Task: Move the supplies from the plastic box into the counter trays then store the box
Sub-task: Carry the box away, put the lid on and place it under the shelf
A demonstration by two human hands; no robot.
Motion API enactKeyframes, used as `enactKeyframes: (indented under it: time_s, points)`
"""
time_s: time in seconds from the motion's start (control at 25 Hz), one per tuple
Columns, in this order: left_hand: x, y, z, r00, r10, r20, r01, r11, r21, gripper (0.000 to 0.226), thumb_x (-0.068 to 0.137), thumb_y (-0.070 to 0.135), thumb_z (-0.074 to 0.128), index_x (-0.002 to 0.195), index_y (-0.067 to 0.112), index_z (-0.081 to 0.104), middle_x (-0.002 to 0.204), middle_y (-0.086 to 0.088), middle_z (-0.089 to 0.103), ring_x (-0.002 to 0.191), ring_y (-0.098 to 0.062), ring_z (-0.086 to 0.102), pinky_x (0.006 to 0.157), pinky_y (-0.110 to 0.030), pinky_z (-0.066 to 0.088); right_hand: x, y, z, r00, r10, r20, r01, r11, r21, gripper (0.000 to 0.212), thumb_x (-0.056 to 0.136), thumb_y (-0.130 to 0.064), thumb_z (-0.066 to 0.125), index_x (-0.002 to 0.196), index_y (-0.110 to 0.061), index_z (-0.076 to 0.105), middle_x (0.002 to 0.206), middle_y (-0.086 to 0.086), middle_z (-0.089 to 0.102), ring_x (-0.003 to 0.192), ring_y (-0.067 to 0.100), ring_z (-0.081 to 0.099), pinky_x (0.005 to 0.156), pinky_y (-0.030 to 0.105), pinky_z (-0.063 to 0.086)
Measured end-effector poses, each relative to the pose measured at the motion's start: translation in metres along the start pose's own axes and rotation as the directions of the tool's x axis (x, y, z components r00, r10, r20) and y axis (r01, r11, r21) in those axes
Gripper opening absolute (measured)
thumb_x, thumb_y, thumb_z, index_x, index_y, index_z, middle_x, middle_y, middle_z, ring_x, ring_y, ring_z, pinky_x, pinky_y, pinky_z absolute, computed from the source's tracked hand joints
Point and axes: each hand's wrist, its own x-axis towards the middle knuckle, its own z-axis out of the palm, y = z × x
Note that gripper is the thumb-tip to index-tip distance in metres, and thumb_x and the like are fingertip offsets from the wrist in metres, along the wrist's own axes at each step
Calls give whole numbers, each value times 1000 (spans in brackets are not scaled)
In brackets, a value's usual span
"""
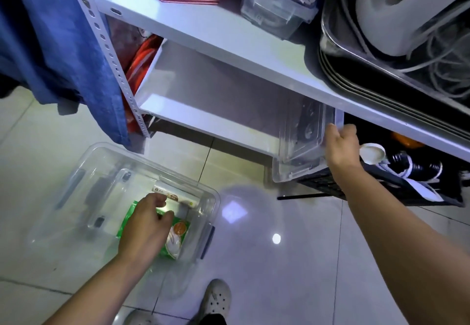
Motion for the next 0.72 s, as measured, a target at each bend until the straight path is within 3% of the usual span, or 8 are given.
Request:
enactKeyframes:
  time_s: [0.12, 0.2, 0.36, 0.48, 0.56, 0.64, 0.72]
  points:
    - [2, 17, 6, 1000, 3, 18, -3, 1000, -23, 25, 85, 14, 59, 108, 21, 54, 104, 6, 58, 71, -3, 54, 66, -30, 37, -26, 2, 9, 992, -3, 127, -16, 989, 149, 22, 86, -34, 46, 94, -14, 40, 79, -3, 41, 71, 14, 43, 59, 30, 37]
    - [7, 28, 3, 999, 24, 26, -23, 999, -30, 27, 85, 16, 58, 111, 21, 54, 101, 6, 60, 71, -7, 56, 64, -30, 38, -57, 6, 21, 972, -81, 221, 44, 985, 167, 25, 78, -35, 53, 87, -16, 39, 76, -4, 41, 67, 10, 42, 57, 29, 38]
    - [17, 43, -10, 991, 127, 48, -125, 991, -52, 20, 85, 21, 57, 105, 25, 59, 91, 5, 64, 71, -11, 59, 61, -29, 40, -121, 24, 48, 905, -198, 377, 197, 979, 41, 34, 70, -31, 62, 74, -23, 30, 66, -5, 32, 55, 14, 33, 50, 28, 32]
    - [21, 48, -16, 988, 133, 81, -104, 950, -296, 16, 85, 18, 61, 100, 25, 60, 88, -4, 65, 85, -25, 63, 79, -42, 51, -164, 43, 63, 821, -380, 425, 471, 872, -130, 35, 71, -34, 66, 77, -25, 33, 64, -11, 37, 51, 9, 37, 45, 21, 25]
    - [25, 47, -17, 990, 25, 142, 54, 848, -527, 22, 85, 21, 64, 105, 19, 56, 92, -7, 64, 90, -26, 63, 85, -47, 51, -188, 57, 71, 734, -491, 469, 627, 755, -191, 34, 69, -35, 70, 80, -20, 41, 67, -5, 49, 52, 18, 48, 44, 21, 29]
    - [30, 38, -19, 977, -97, 192, 208, 648, -733, 26, 84, 22, 66, 105, 11, 56, 93, -9, 64, 88, -23, 65, 79, -36, 55, -205, 73, 82, 625, -563, 541, 757, 606, -244, 38, 64, -38, 74, 82, -18, 47, 70, 1, 56, 52, 24, 55, 43, 23, 36]
    - [31, 14, -26, 964, -205, 170, 248, 458, -854, 7, 85, 12, 64, 90, 8, 60, 77, -6, 67, 76, -19, 65, 68, -26, 56, -221, 88, 96, 531, -597, 601, 838, 478, -265, 43, 63, -48, 74, 81, -17, 51, 69, 3, 57, 49, 24, 55, 42, 22, 37]
